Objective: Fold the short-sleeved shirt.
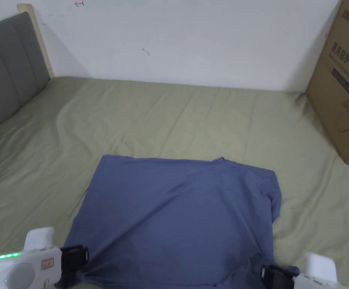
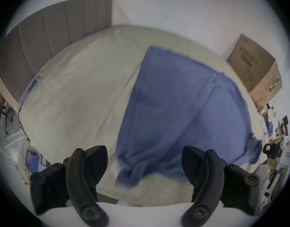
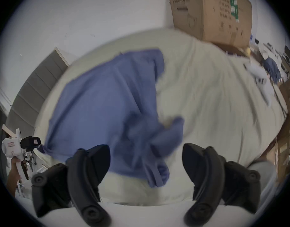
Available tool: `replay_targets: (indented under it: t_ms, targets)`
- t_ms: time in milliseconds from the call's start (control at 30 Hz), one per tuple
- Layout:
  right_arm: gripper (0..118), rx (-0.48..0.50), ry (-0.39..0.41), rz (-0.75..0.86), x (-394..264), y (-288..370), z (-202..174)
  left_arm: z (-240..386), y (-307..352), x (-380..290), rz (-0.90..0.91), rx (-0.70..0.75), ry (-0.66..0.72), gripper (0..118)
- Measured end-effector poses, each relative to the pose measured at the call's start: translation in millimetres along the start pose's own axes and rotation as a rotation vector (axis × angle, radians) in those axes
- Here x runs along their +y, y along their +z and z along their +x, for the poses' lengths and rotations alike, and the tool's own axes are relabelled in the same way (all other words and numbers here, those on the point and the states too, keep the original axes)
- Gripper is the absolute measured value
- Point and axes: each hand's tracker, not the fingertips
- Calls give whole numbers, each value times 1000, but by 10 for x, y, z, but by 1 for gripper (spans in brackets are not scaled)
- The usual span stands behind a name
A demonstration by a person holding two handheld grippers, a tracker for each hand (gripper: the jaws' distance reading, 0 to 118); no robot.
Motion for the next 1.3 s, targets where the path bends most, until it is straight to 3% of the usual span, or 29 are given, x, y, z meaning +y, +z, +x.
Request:
replay_targets:
  t_ms: [267,467,500,533,567,600,700,1033,1267,1300]
  targets:
    - [100,21,113,462,977,834,-521,757,1064,881,443,-46,-157,96]
    - [99,-75,199,670,1169,1075,-830,1129,1365,1100,656,-20,-234,93]
    - [92,-98,206,682,1164,1088,-865,1172,1380,1094,664,-26,-242,80]
    - [75,-117,210,698,1154,1099,-892,1201,1393,1079,676,-40,-250,58]
    - [46,-138,215,712,1134,1108,-919,1224,1388,1055,688,-71,-258,26]
    - [3,-152,217,721,1118,1105,-937,1238,1376,1033,684,-80,-251,0]
    - [0,-138,209,719,1098,1100,-922,1249,1280,971,640,-133,-236,0]
    - [0,-118,202,695,1078,1042,-863,1057,1077,820,514,-74,-247,0]
    - [0,-111,205,650,1001,937,-825,549,620,536,193,-35,-184,0]
    - [0,-107,202,640,992,918,-819,455,535,469,143,-25,-174,5]
